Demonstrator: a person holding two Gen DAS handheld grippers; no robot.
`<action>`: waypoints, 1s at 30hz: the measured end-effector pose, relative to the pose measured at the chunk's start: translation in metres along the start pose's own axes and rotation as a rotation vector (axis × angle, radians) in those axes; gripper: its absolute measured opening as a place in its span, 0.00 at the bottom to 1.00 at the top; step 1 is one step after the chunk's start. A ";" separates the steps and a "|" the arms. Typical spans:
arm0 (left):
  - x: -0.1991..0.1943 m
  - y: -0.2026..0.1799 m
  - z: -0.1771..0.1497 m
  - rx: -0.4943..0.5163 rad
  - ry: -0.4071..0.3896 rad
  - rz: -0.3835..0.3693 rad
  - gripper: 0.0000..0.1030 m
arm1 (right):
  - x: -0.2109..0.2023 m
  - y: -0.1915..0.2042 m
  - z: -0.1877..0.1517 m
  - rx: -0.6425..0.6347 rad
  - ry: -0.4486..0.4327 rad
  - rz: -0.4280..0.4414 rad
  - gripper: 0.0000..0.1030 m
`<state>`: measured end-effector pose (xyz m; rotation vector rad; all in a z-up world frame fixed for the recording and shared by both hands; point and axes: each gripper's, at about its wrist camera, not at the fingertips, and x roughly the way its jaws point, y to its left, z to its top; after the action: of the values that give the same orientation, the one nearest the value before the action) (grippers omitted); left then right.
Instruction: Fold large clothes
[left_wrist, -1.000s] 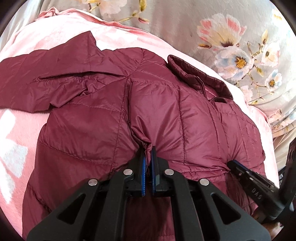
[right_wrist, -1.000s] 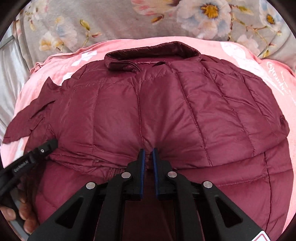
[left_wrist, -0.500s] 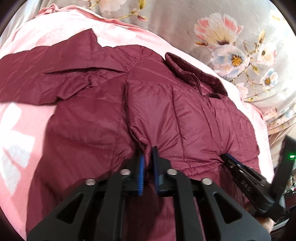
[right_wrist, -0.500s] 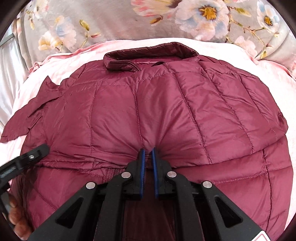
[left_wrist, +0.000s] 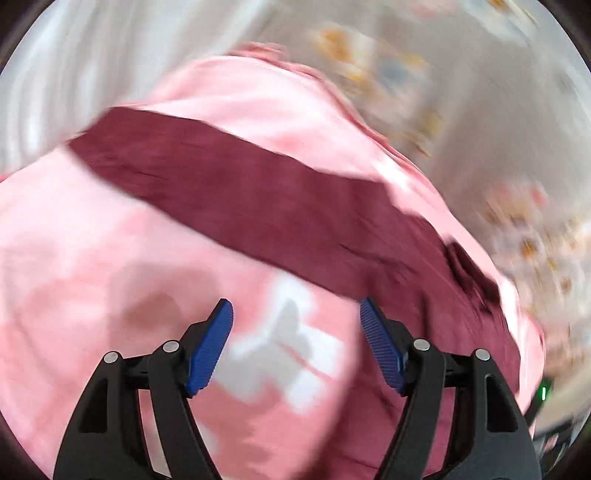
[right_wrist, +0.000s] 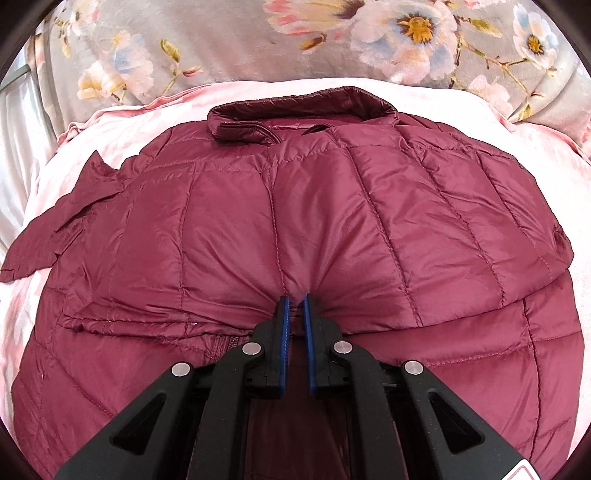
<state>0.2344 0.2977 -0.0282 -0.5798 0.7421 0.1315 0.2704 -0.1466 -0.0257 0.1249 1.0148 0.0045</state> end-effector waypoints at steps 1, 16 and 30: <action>0.000 0.013 0.007 -0.027 -0.008 0.023 0.67 | 0.000 0.000 0.000 0.000 0.000 0.000 0.07; 0.039 0.145 0.069 -0.349 -0.055 0.130 0.62 | -0.001 0.008 0.000 -0.031 -0.005 -0.046 0.07; 0.023 0.067 0.108 -0.168 -0.122 0.151 0.00 | -0.001 0.004 0.000 0.002 -0.005 -0.011 0.07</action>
<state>0.2956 0.4100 -0.0100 -0.6687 0.6596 0.3684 0.2702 -0.1425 -0.0243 0.1214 1.0107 -0.0073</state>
